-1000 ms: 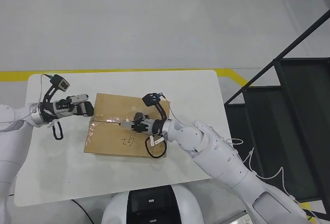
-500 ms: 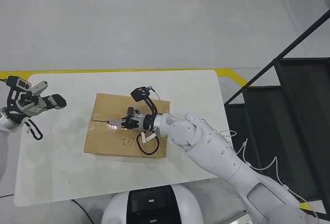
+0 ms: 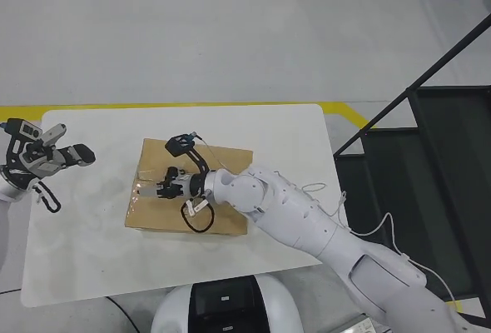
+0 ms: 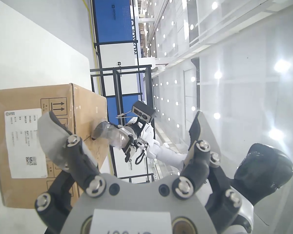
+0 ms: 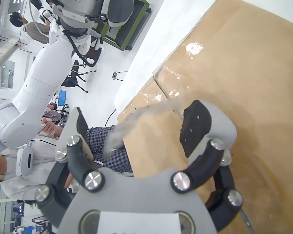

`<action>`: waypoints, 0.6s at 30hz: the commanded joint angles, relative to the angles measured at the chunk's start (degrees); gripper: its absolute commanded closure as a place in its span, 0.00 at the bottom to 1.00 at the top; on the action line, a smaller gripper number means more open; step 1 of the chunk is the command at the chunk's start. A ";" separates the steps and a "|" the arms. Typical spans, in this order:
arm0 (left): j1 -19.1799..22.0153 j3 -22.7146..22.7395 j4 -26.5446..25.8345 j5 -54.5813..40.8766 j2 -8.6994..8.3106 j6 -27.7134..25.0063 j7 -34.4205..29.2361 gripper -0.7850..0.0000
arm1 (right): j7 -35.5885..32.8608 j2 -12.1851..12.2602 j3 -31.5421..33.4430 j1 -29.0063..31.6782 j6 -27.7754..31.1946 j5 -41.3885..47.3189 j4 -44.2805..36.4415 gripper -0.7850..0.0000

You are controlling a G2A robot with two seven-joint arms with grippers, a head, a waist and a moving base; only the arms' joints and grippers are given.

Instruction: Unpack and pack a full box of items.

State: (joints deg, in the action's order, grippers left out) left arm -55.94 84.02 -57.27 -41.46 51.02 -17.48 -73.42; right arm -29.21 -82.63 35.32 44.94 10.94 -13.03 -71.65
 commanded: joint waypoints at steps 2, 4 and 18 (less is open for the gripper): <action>-0.40 0.24 -0.59 0.33 -0.06 0.39 0.34 0.00 | 0.17 -0.90 -0.77 -1.05 0.61 0.49 1.44 0.00; -0.63 0.35 -1.02 0.53 -0.08 0.58 0.63 0.00 | 0.28 -1.55 -1.27 -1.86 0.94 0.81 2.27 0.00; -1.99 1.59 -3.23 1.78 -0.35 1.65 1.75 0.00 | 3.36 -5.66 -2.84 -6.26 3.84 2.09 9.80 0.00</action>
State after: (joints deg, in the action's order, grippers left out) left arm -57.86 85.62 -60.31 -39.73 50.66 -15.90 -71.75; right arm -26.09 -88.09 32.44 38.95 14.79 -11.01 -62.30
